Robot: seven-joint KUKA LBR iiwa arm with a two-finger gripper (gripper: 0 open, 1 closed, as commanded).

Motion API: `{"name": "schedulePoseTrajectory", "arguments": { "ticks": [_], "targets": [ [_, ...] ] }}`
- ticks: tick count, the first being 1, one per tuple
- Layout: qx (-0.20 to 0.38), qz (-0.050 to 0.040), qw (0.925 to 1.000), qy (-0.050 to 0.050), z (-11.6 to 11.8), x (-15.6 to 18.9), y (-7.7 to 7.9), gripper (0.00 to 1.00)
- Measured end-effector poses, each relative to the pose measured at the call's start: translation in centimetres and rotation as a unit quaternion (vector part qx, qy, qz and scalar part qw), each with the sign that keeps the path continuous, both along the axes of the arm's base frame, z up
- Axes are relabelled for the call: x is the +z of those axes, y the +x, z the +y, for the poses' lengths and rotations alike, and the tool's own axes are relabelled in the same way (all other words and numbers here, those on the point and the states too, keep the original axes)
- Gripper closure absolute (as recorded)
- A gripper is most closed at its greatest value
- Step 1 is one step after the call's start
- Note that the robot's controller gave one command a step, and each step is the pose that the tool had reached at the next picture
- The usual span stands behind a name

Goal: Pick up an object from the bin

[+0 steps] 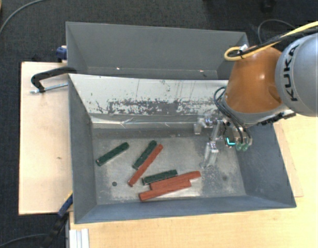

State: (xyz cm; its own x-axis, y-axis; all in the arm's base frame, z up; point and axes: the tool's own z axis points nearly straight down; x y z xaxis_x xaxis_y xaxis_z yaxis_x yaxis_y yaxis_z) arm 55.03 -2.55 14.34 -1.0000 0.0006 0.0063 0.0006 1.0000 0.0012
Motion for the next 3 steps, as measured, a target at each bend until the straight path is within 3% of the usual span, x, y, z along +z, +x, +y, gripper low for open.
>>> {"name": "schedulePoseTrajectory", "arguments": {
  "ticks": [1, 2, 3],
  "targets": [
    [-0.074, 0.002, 0.9973, 0.0, 3.6, -7.5, -6.3, 0.0],
    [-0.074, -0.0022, 0.9973, 0.0, 3.4, -7.2, -6.0, 1.0],
    [-0.105, -0.01, 0.9944, 0.001, 4.7, 6.7, -3.8, 1.0]
  ]
}}
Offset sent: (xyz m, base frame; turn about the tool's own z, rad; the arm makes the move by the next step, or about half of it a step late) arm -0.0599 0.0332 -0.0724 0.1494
